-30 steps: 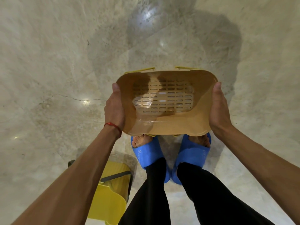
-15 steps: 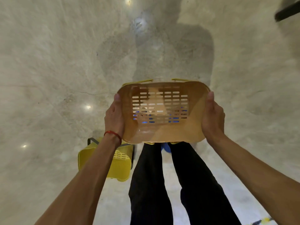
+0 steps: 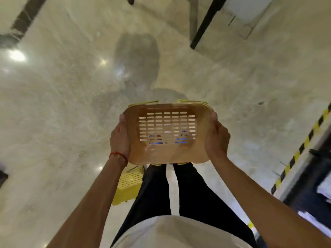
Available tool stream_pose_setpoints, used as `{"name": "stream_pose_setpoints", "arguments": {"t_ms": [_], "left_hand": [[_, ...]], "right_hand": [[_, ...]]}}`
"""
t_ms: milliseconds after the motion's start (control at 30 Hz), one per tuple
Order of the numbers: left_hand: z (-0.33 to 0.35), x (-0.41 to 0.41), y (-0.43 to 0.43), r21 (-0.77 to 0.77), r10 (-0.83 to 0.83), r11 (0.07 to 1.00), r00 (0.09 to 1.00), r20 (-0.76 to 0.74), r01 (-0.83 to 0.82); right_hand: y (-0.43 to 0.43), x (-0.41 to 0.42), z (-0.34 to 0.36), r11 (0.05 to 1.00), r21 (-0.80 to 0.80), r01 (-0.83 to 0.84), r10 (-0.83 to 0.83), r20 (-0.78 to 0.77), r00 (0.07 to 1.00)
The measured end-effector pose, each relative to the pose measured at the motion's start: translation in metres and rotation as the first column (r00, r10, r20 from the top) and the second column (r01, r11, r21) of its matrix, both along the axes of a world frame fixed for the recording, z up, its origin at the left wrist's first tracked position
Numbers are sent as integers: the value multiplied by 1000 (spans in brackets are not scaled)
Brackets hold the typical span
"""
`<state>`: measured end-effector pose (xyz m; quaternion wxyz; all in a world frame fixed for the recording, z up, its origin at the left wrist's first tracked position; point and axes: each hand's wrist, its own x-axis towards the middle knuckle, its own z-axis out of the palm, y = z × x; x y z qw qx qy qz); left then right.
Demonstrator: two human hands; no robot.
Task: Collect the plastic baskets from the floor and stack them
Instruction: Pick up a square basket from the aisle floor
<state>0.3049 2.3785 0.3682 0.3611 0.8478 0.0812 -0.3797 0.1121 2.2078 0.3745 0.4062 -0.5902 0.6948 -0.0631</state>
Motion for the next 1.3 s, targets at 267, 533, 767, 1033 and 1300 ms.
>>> {"name": "stream_pose_setpoints", "arguments": {"t_ms": [267, 533, 767, 1033, 1300], "left_hand": [[108, -74, -106, -89, -245, 965, 969, 21, 246], [164, -194, -231, -205, -369, 909, 929, 9, 363], [186, -292, -332, -297, -460, 851, 888, -21, 434], [187, -341, -456, -321, -567, 771, 822, 43, 549], [185, -364, -634, -351, -613, 748, 789, -41, 563]], "right_hand": [[-49, -111, 101, 948, -46, 316, -305, 170, 937], [-119, -258, 162, 858, -45, 512, -496, 188, 848], [-179, -357, 188, 769, -106, 631, -594, 249, 765], [-282, -406, 187, 728, -70, 682, -642, 283, 713], [-441, -426, 194, 650, -42, 759, -712, 315, 628]]}}
